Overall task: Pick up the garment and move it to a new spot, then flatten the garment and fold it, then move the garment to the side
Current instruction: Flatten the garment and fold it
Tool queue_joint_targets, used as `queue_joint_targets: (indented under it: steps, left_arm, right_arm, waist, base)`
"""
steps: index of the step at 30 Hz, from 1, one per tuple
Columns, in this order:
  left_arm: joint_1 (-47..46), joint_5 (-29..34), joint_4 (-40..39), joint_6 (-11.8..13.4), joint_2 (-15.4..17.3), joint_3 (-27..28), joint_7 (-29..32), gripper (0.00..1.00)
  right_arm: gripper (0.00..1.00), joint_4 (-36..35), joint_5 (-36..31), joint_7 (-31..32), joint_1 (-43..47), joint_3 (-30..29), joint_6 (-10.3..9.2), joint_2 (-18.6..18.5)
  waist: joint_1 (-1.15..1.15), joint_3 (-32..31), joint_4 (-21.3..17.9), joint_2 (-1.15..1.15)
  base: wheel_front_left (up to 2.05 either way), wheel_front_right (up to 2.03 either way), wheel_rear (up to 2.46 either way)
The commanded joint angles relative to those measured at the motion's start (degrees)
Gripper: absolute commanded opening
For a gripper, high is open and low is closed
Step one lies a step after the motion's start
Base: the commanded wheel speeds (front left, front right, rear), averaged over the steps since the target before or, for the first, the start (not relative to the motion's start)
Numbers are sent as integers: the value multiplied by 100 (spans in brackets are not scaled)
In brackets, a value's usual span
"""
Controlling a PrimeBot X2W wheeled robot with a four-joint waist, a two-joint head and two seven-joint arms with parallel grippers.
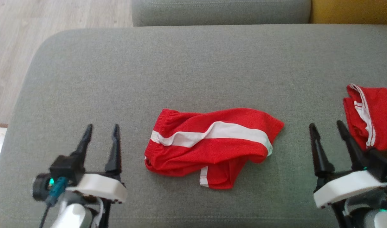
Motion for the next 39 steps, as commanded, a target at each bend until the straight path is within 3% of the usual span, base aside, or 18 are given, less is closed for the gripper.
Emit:
queue_joint_targets:
  steps: [1, 12, 22, 27, 34, 39]
  left_arm:
    - [-149, 53, -226, 71, 165, 314, -66, 100]
    - [177, 80, -427, 241, 306, 468, -70, 100]
    - [141, 77, -476, 210, 349, 414, -53, 100]
    - [-228, 47, -443, -109, 323, 119, 274, 100]
    - [-966, -149, 109, -744, 26, -555, 1251, 100]
    - [-1232, -291, 640, -906, -84, -706, 1708, 100]
  right_arm:
    - [100, -242, -49, 43, -18, 190, 22, -37]
    - [100, -306, -34, 112, 117, 261, 22, -38]
    - [100, -322, -17, 123, 116, 231, 22, -37]
    - [100, -333, 4, 124, 79, 228, 22, -37]
    - [100, -303, 28, 115, -31, 298, 22, -37]
    - [100, -268, 50, 117, -65, 295, 22, -37]
  waist:
    - [0, -61, -19, 0]
    - [0, -177, -57, 0]
    - [0, -128, -40, 0]
    - [0, 13, -35, 0]
    - [0, 236, -121, 0]
    - [0, 327, -191, 0]
  base:
    - [0, 0, 0]
    - [0, 0, 0]
    - [0, 0, 0]
    - [0, 0, 0]
    - [0, 0, 0]
    - [0, 0, 0]
